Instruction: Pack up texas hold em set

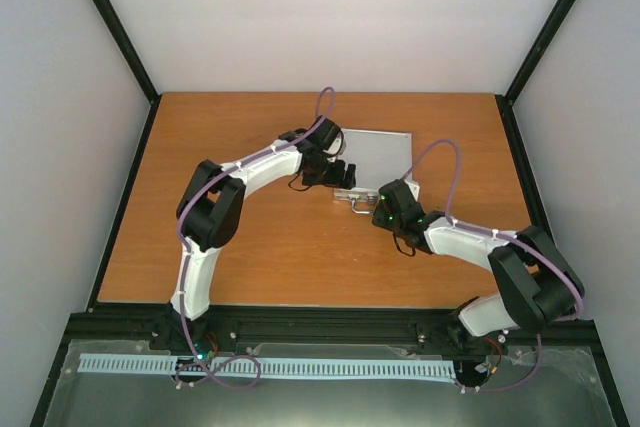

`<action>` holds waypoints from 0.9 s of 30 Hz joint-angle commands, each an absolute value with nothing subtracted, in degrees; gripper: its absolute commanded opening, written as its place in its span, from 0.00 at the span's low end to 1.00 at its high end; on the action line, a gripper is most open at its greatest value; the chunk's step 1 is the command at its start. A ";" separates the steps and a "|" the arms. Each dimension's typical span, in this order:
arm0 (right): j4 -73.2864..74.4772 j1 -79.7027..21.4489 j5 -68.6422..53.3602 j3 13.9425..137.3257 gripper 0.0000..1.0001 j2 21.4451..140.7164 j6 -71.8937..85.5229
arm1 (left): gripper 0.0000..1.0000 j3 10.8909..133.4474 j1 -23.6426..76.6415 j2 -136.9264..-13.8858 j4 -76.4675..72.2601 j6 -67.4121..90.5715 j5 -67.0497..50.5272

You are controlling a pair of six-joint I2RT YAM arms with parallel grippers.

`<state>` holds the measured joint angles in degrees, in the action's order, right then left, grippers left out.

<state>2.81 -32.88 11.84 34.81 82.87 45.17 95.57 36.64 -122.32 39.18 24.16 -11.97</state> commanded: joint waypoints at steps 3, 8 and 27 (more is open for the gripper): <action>2.24 -33.13 6.37 33.82 0.03 80.56 38.98 | 1.00 90.66 37.82 -125.27 49.42 22.23 -9.19; -3.93 -33.13 -1.38 31.60 0.03 81.19 38.24 | 1.00 91.26 37.82 -125.87 49.44 21.96 -9.44; -14.11 -33.13 -1.93 30.48 0.03 84.34 41.56 | 1.00 91.36 37.75 -127.78 49.57 21.28 -9.74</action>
<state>-12.21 -32.88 -3.49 29.71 84.71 41.47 94.67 36.67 -121.97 38.17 24.14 -12.16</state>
